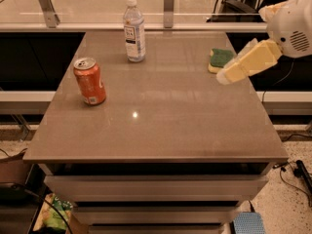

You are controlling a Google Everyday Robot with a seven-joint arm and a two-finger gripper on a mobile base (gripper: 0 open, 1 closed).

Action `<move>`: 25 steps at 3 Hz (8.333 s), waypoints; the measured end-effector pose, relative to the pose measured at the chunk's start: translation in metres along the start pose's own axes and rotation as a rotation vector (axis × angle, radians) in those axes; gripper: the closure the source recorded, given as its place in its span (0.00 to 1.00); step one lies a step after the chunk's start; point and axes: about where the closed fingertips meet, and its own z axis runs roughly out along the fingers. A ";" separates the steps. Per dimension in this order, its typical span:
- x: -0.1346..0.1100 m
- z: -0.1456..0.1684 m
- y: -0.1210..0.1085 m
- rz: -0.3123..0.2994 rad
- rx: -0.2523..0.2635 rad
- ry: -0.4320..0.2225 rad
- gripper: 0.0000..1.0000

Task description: Knock blue plastic bottle over

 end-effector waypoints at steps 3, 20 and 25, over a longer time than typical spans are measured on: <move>-0.024 0.039 -0.027 0.128 0.035 -0.207 0.00; -0.153 0.331 -0.030 0.232 -0.257 -0.589 0.64; -0.145 0.312 -0.034 0.240 -0.211 -0.491 1.00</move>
Offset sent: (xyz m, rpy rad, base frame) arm 0.0730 0.0192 -0.0061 0.3264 -0.1070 -0.0744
